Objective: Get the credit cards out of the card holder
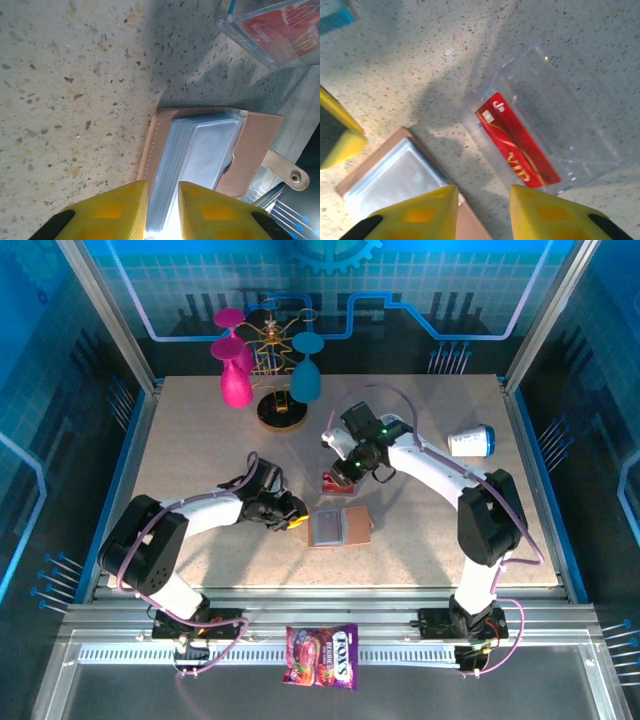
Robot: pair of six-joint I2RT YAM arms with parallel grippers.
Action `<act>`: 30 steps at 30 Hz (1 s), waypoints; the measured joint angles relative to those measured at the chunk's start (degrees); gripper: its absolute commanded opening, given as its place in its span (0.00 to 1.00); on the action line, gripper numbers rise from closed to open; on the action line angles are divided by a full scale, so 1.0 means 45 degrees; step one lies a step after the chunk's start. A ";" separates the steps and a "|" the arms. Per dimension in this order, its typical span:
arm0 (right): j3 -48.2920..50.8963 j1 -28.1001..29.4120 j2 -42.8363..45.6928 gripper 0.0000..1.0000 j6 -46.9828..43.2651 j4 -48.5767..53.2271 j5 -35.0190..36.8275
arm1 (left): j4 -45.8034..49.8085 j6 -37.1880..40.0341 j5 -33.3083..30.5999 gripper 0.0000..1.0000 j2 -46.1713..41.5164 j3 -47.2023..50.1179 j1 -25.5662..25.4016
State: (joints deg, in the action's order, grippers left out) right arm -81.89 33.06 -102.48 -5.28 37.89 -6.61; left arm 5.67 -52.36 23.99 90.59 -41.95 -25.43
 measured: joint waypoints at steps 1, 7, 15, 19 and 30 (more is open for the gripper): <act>0.0398 0.0000 0.0248 0.32 0.0593 -0.0355 -0.0277 | -0.0058 -0.0049 0.0015 0.21 0.0087 -0.0005 -0.0039; 0.2526 0.0000 0.1273 0.32 0.3973 -0.2336 -0.1928 | -0.0345 -0.0131 0.0039 0.21 0.0520 -0.0112 -0.0228; 0.4313 -0.0291 0.1365 0.30 0.8068 -0.4347 -0.4435 | -0.0476 -0.0296 0.0112 0.20 0.0899 -0.0461 -0.0316; 0.5076 -0.0525 0.1365 0.28 0.9651 -0.4872 -0.5333 | -0.0471 -0.0291 0.0117 0.19 0.1156 -0.0685 -0.0316; 0.5294 -0.0617 0.1287 0.25 1.0812 -0.4381 -0.6076 | -0.0277 -0.0277 0.0209 0.16 0.1676 -0.1292 -0.0321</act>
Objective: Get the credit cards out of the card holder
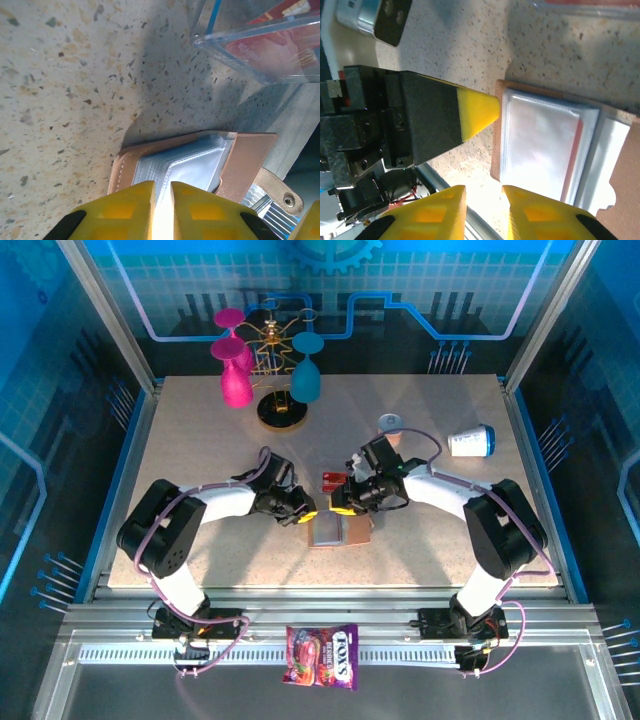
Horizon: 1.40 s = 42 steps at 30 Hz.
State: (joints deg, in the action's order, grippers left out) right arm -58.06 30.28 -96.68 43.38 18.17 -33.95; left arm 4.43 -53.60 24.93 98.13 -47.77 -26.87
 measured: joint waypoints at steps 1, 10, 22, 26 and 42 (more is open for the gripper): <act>0.0000 0.0000 -0.0029 0.25 0.0034 0.0092 -0.0053 | 0.0005 0.0000 0.0010 0.16 0.0053 -0.0024 -0.0010; 0.0029 0.0015 -0.0165 0.24 0.0282 0.0141 -0.0471 | 0.0039 0.0005 0.0097 0.16 0.0355 -0.0175 -0.0092; 0.0024 0.0437 -0.1025 0.21 0.0316 0.0389 -0.0447 | -0.0058 -0.0005 0.0102 0.16 0.0457 -0.0296 -0.0092; -0.0049 0.0563 -0.1171 0.21 0.0238 0.0646 -0.0175 | -0.0005 0.0000 0.0097 0.17 0.0384 -0.0296 -0.0092; -0.0398 0.0631 -0.1763 0.22 -0.0073 0.1151 0.0223 | 0.0544 0.0039 0.0097 0.15 -0.0330 0.0087 -0.0141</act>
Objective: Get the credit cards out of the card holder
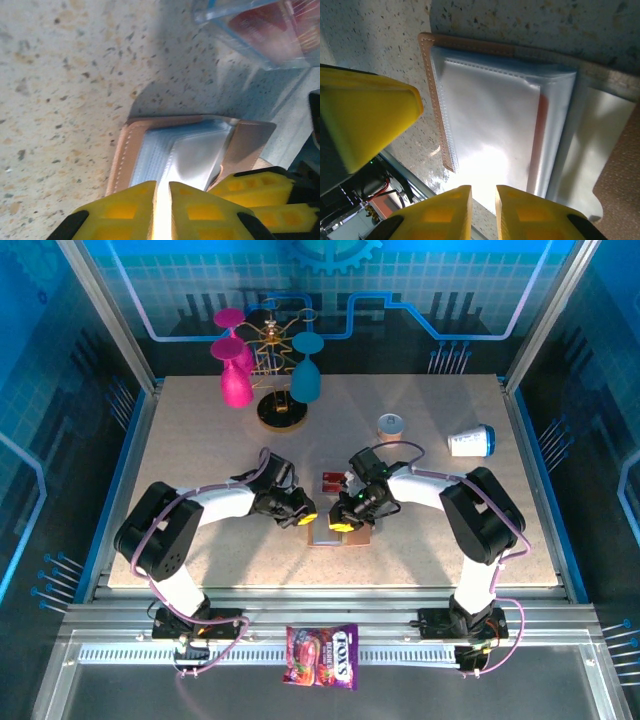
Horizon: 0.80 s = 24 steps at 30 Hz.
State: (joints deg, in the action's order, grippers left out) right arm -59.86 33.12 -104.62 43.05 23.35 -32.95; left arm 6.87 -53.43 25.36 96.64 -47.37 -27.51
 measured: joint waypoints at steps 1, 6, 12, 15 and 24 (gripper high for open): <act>-0.0058 0.0000 -0.0024 0.22 -0.0005 0.0058 0.0000 | 0.0044 0.0000 0.0000 0.15 0.0000 0.0053 -0.0019; -0.0325 0.0049 -0.0049 0.23 -0.0063 0.0189 0.0044 | 0.0112 0.0005 0.0005 0.14 0.0000 0.0262 -0.0039; -0.0777 0.0170 -0.0175 0.25 -0.0330 0.0578 0.0141 | 0.0112 0.0005 0.0000 0.14 0.0000 0.0359 -0.0044; -0.1059 0.0282 -0.0384 0.25 -0.0544 0.0903 0.0277 | 0.0112 0.0015 0.0000 0.14 0.0000 0.0374 -0.0044; -0.1671 0.0389 -0.0913 0.30 -0.1180 0.1817 0.0811 | 0.0117 0.0238 0.0000 0.14 0.0010 0.0418 -0.0044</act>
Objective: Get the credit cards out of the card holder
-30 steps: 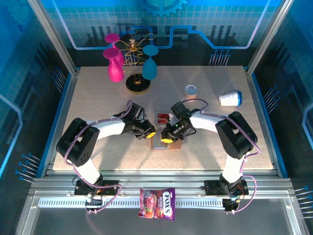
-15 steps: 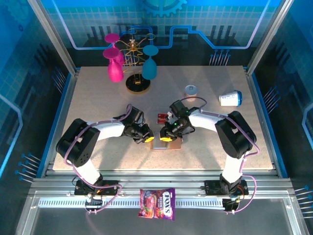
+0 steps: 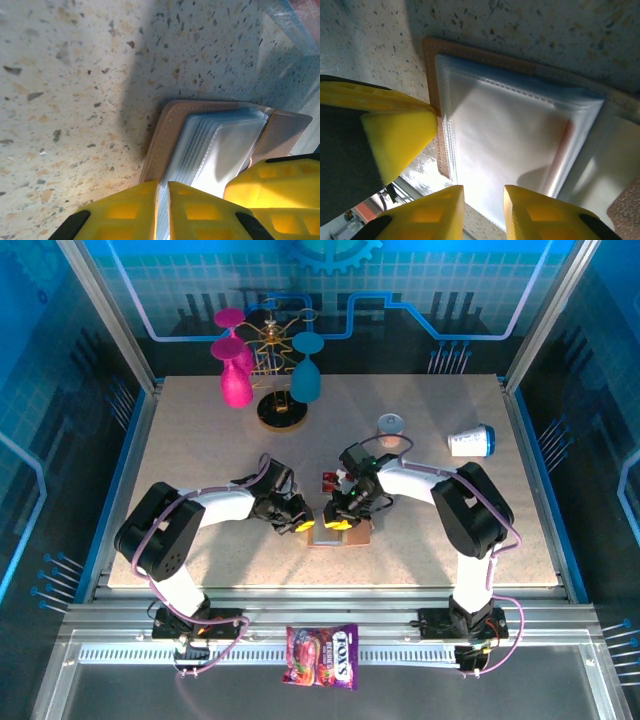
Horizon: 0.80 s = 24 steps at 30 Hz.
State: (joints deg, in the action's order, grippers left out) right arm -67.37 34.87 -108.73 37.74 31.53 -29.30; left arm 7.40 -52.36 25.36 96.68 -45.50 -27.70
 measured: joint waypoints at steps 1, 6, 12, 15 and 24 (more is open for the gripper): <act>-0.0034 0.0000 -0.0034 0.30 -0.0068 0.0102 0.0083 | 0.0000 0.0000 0.0000 0.14 0.0000 0.0000 0.0000; -0.0083 0.0000 -0.0049 0.32 -0.0306 0.0471 0.0325 | -0.0005 0.0005 -0.0005 0.14 0.0000 0.0010 0.0000; -0.0117 0.0000 -0.0049 0.32 -0.0418 0.0646 0.0520 | -0.0005 0.0010 0.0000 0.14 0.0073 0.0010 0.0000; -0.0117 0.0000 -0.0044 0.32 -0.0447 0.0670 0.0525 | 0.0000 0.0015 0.0000 0.14 0.0117 0.0010 0.0000; -0.0024 -0.0097 0.0063 0.32 -0.0447 0.0636 0.0515 | 0.0010 0.0102 0.0000 0.14 0.0185 0.0010 0.0000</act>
State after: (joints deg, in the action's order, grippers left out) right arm -67.48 34.44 -108.44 35.73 34.39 -26.98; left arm 7.44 -51.90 25.36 97.51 -45.45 -27.70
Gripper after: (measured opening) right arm 0.324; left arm 0.141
